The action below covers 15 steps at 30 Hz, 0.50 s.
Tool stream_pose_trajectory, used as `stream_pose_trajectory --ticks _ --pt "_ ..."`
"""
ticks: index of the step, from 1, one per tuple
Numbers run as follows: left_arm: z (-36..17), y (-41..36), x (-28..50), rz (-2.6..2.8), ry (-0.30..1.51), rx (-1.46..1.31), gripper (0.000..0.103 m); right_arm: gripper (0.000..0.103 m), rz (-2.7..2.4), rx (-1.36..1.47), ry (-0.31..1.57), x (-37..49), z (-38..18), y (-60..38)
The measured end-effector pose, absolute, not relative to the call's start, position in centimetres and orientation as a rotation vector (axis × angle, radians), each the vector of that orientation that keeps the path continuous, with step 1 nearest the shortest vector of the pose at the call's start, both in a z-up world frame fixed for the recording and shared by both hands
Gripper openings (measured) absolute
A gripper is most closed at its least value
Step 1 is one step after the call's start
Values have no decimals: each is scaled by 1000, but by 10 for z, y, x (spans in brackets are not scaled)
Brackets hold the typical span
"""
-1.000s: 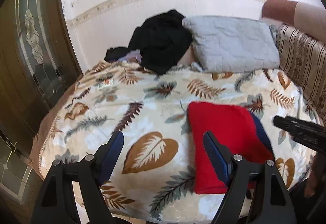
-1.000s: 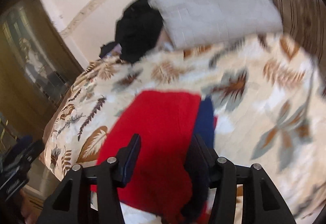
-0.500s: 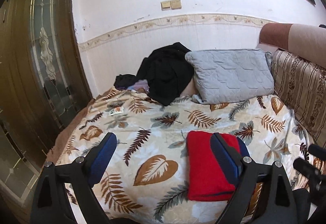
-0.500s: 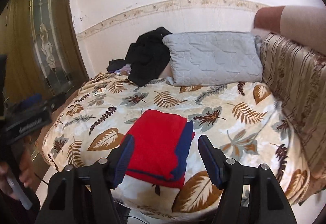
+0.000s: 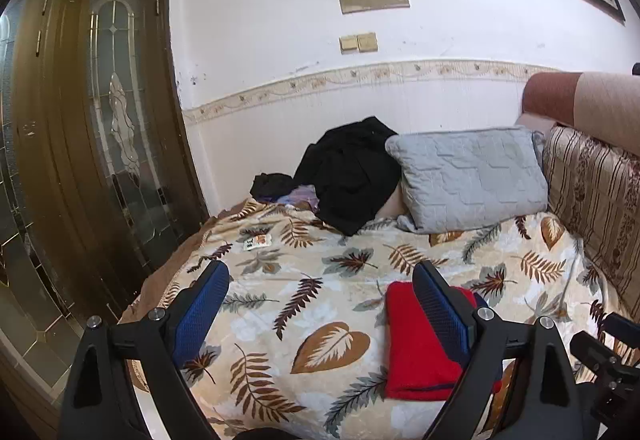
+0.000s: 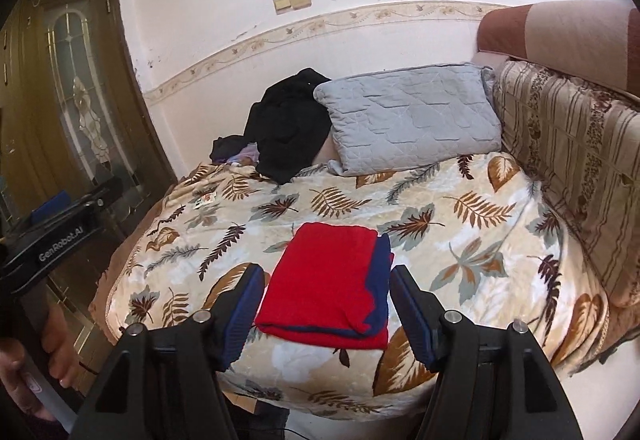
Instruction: Fold small clothes
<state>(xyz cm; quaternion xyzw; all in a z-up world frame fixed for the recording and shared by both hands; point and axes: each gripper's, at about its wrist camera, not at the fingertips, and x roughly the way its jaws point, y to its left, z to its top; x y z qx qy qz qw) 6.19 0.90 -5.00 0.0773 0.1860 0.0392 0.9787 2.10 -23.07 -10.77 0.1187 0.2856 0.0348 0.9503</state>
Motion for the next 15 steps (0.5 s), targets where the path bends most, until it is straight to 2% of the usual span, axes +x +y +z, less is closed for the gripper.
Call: stream_pose_trajectory --ticks 15 --pt "-32 21 32 63 319 152 93 69 82 217 532 0 -82 -207"
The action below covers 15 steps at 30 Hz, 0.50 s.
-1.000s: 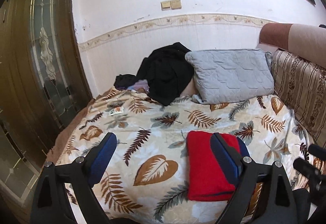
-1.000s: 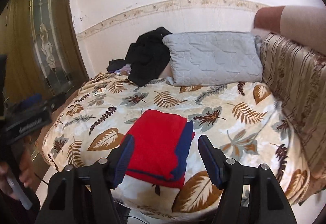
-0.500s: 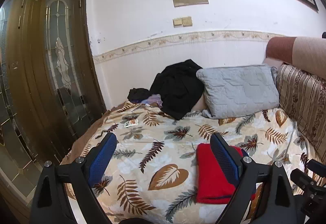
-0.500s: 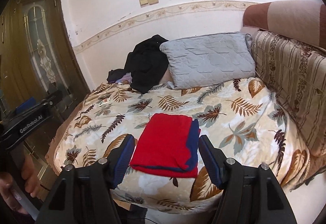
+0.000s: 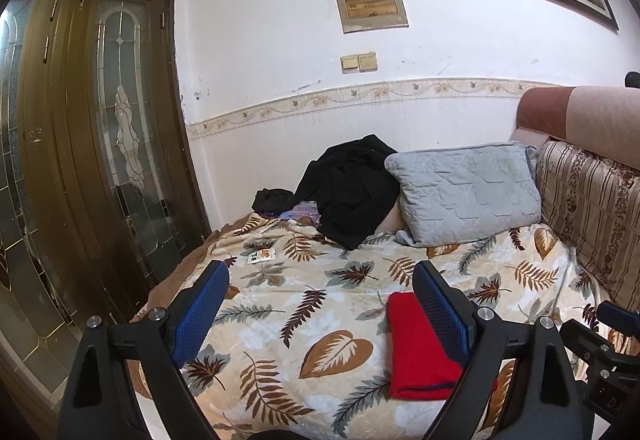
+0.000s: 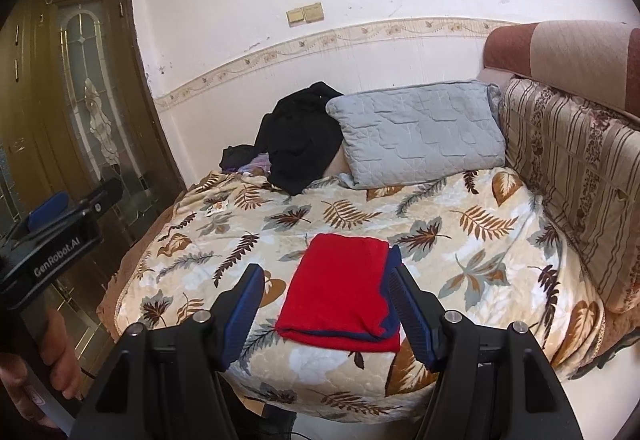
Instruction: Fold small clothes
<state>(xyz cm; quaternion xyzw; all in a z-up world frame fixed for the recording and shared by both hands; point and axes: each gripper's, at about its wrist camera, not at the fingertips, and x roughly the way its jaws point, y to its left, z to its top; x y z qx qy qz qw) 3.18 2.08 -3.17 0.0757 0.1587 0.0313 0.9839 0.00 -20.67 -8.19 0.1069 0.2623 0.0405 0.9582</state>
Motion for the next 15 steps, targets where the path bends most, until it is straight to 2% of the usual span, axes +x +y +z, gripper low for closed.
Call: stream_pose_trajectory --ticks 15 --pt "-17 28 14 46 262 133 93 69 59 166 471 -16 -58 -194"
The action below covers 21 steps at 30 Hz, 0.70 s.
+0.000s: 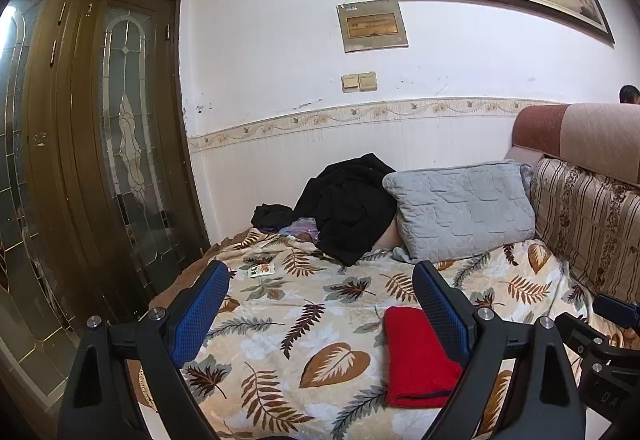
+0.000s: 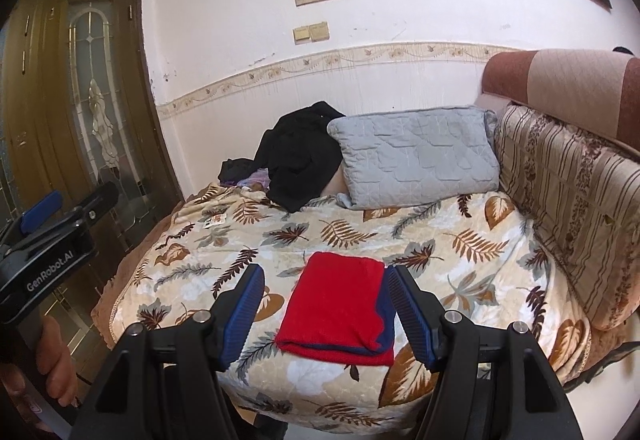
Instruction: Fold small clothes
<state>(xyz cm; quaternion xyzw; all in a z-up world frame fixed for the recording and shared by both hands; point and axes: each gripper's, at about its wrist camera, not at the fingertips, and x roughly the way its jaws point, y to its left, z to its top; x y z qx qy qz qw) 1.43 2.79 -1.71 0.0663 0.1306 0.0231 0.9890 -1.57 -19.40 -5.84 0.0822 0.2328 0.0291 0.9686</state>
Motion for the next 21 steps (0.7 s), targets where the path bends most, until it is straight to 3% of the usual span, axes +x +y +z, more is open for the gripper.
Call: stream_pose_trajectory --ticks 21 --pt "-7 44 10 43 226 90 93 69 66 133 449 -8 -47 -180"
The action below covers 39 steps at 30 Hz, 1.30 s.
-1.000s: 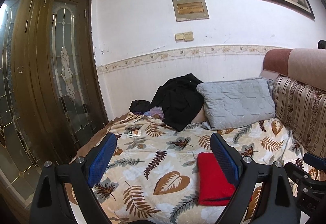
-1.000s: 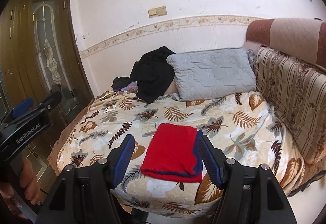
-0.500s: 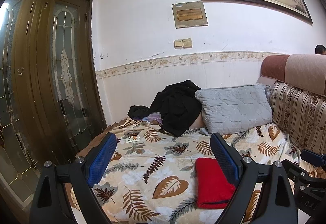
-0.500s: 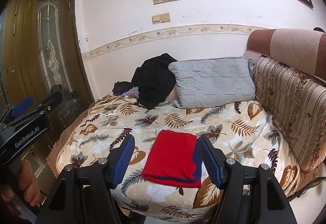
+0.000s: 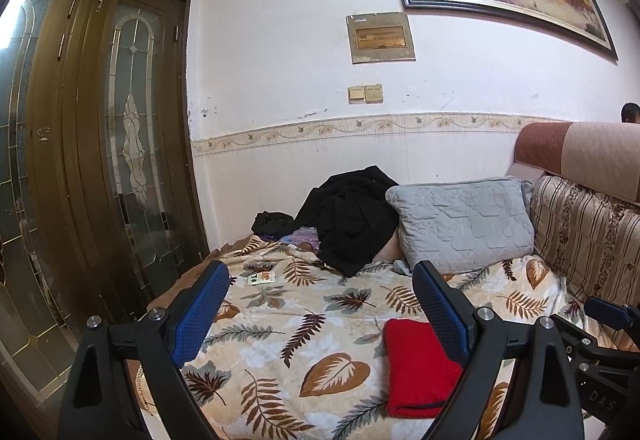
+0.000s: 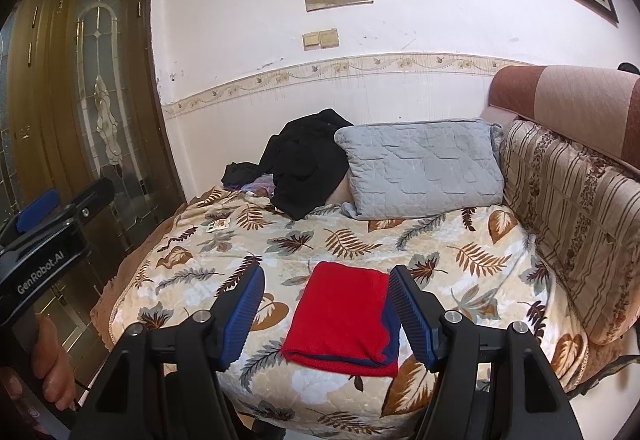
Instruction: Fold small clothes
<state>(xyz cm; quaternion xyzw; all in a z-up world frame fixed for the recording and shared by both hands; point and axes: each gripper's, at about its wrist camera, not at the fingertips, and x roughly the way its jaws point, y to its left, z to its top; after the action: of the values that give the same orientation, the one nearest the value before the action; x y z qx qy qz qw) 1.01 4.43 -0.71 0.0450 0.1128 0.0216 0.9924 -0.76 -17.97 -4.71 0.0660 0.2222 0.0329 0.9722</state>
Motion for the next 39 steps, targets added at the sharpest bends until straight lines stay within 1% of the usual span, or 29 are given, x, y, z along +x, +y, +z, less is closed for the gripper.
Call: stream_pose_trajectory --ticks 13,39 --pt "-7 55 15 36 226 69 93 69 78 97 464 5 -47 -162" --pt "-21 52 62 19 286 75 93 69 104 96 512 68 -58 -154"
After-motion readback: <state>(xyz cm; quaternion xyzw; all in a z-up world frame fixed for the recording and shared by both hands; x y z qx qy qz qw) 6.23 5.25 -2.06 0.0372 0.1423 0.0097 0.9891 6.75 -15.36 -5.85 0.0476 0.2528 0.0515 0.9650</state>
